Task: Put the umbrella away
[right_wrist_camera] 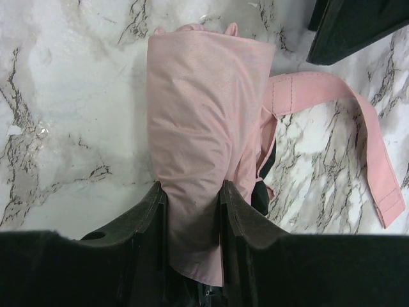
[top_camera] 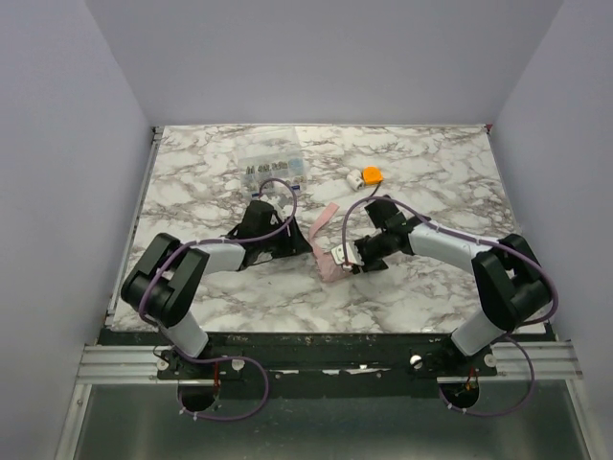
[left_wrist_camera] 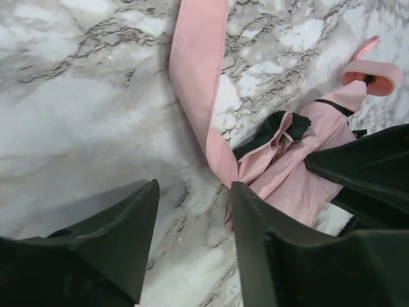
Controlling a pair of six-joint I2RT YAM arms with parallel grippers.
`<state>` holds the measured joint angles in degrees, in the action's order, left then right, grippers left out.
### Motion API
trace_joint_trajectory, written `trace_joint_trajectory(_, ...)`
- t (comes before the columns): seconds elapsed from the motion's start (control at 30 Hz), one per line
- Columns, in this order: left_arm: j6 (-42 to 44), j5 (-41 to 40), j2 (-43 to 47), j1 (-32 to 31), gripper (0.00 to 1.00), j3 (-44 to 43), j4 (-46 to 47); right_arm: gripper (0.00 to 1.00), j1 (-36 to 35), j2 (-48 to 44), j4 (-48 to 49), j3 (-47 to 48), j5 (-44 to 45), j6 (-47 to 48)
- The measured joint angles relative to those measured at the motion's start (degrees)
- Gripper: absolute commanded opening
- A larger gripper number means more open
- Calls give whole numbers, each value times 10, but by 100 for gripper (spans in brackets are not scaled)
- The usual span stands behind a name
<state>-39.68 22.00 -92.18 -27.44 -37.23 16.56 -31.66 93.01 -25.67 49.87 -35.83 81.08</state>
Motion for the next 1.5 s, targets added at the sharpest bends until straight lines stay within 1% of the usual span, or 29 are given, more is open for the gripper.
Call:
trace_joint_trajectory(0.17,-22,9,-65,-5,42,-58,-1,13,0,-6,7,-7,0,0)
trace_joint_trajectory(0.2,-24,10,-79,-9,35,-75,-5,13,0,-8,9,-9,0,0)
trace_joint_trajectory(0.23,-26,10,-91,-13,24,-91,-9,13,-1,-10,12,-12,0,0)
trace_joint_trajectory(0.27,-28,9,-101,-17,7,-107,-16,13,-2,-12,14,-14,1,0)
trace_joint_trajectory(0.3,-26,9,-110,-21,0,-119,-23,13,-2,-13,17,-16,2,1)
trace_joint_trajectory(0.5,-22,6,-162,-32,0,-199,-94,13,-4,-23,23,-22,5,1)
trace_joint_trajectory(0.63,-38,8,-165,-38,0,-228,-127,12,-7,-33,26,-30,10,5)
trace_joint_trajectory(0.7,-57,12,-161,-46,0,-231,-127,12,-13,-41,27,-35,18,6)
trace_joint_trajectory(0.87,-126,3,-120,-62,0,-206,-127,12,-37,-76,43,-68,46,9)
trace_joint_trajectory(0.93,-165,-8,-111,-68,0,-210,-139,12,-49,-85,53,-76,63,8)
trace_joint_trajectory(1.07,-215,-25,-111,-79,0,-225,-162,12,-59,-92,65,-86,82,5)
trace_joint_trajectory(1.23,-224,-27,-115,-82,0,-242,-180,12,-62,-93,71,-90,90,0)
trace_joint_trajectory(1.33,-223,-10,-129,-79,6,-246,-169,12,-62,-93,71,-89,90,-4)
trace_joint_trajectory(1.43,-220,21,-153,-64,23,-247,-140,12,-62,-91,70,-83,90,-8)
trace_joint_trajectory(1.5,-219,28,-158,-52,31,-247,-113,12,-63,-89,69,-81,90,-11)
